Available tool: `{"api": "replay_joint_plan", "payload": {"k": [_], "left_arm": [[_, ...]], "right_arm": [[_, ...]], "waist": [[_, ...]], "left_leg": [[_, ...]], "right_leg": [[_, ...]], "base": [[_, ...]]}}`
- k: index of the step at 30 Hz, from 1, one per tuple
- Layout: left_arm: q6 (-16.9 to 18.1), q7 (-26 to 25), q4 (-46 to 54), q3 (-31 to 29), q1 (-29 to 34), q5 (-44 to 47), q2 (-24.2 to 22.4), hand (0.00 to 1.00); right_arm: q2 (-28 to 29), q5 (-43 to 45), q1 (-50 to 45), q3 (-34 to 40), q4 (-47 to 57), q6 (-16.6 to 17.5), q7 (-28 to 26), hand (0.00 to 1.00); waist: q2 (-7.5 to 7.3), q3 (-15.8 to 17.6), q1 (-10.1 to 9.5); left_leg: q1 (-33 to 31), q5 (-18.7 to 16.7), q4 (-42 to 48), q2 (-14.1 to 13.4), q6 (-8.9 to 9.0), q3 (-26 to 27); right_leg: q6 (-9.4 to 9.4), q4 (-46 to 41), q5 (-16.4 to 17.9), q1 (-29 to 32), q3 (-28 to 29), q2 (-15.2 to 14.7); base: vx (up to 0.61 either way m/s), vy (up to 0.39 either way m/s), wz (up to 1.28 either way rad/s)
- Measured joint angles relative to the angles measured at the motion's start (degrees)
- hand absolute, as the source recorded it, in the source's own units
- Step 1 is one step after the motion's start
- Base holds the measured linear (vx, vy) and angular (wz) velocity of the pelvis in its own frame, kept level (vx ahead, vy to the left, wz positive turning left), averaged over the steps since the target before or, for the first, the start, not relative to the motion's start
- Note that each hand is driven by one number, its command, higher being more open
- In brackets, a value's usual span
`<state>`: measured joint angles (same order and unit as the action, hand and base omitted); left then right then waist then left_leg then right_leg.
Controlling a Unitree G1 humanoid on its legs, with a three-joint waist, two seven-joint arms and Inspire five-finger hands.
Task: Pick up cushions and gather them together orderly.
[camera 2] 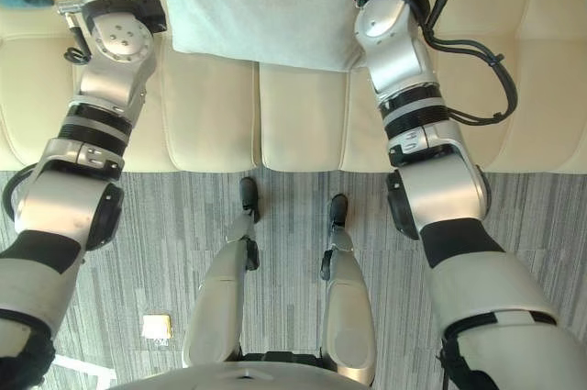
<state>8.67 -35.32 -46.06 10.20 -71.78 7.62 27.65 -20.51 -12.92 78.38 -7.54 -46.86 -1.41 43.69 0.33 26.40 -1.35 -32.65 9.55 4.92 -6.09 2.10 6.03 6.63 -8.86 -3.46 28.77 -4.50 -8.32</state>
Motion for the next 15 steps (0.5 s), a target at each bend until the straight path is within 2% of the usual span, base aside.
{"api": "replay_joint_plan", "payload": {"k": [2, 3, 7, 10, 13, 15], "left_arm": [[0.56, 0.85, -0.43, -1.62, 0.16, 2.26, 0.76, 1.00], [0.94, 2.09, -0.77, -3.31, 0.77, 5.24, 2.84, 1.00], [1.21, 5.30, -2.12, -7.89, 1.61, 14.00, 7.02, 1.00], [1.35, 8.33, -2.11, -9.42, 2.79, 20.14, 8.00, 1.00], [1.35, 10.02, -1.31, -9.51, 4.79, 21.56, 8.02, 1.00], [1.37, 11.73, 4.45, -11.11, 10.59, 21.66, 7.67, 1.00]], "right_arm": [[-1.86, 1.95, -0.30, 0.03, 0.45, 0.28, -0.14, 1.00], [-4.83, 3.64, -1.08, 0.09, 1.23, 0.34, -0.91, 1.00], [-10.87, 10.18, -4.23, 2.68, 2.82, 0.49, -4.31, 1.00], [-11.74, 15.86, -7.92, 4.26, 3.30, 0.48, -8.24, 1.00], [-11.42, 18.53, -11.56, 4.35, 4.39, 0.48, -10.49, 1.00], [-9.76, 21.29, -18.20, 7.32, 9.43, 0.54, -11.82, 1.00]], "waist": [[0.00, 0.00, -0.28], [0.00, 0.00, -0.37], [0.00, 0.00, -0.55], [0.00, 0.00, -1.21], [0.02, -0.01, -1.52], [0.03, -0.02, -1.45]], "left_leg": [[1.08, 0.08, -0.66, 0.00, 0.11, 0.15], [2.07, 0.29, -1.38, -0.04, 0.33, 0.17], [4.16, 2.27, -4.64, -0.37, 1.22, 0.20], [5.60, 2.99, -6.14, -0.95, 2.16, 0.51], [6.64, 3.54, -6.95, -1.15, 2.38, 0.91], [7.95, 3.89, -7.66, -1.57, 2.72, 0.91]], "right_leg": [[-0.02, -0.03, 0.03, -0.58, -0.04, -0.02], [-0.05, -0.03, 0.06, -1.21, -0.13, 0.01], [-0.22, -0.03, 0.18, -1.79, -0.47, 0.37], [-0.78, -0.40, 0.52, -2.03, -0.91, 0.65], [-1.22, -1.09, 0.85, -2.31, -1.29, 0.88], [-1.58, -1.90, 1.28, -2.97, -1.48, 1.43]], "base": [[0.09, -0.023, -0.09], [0.08, -0.025, -0.06], [0.06, -0.043, -0.01], [0.04, -0.055, -0.10], [0.03, -0.059, -0.07], [0.04, -0.059, -0.01]]}}
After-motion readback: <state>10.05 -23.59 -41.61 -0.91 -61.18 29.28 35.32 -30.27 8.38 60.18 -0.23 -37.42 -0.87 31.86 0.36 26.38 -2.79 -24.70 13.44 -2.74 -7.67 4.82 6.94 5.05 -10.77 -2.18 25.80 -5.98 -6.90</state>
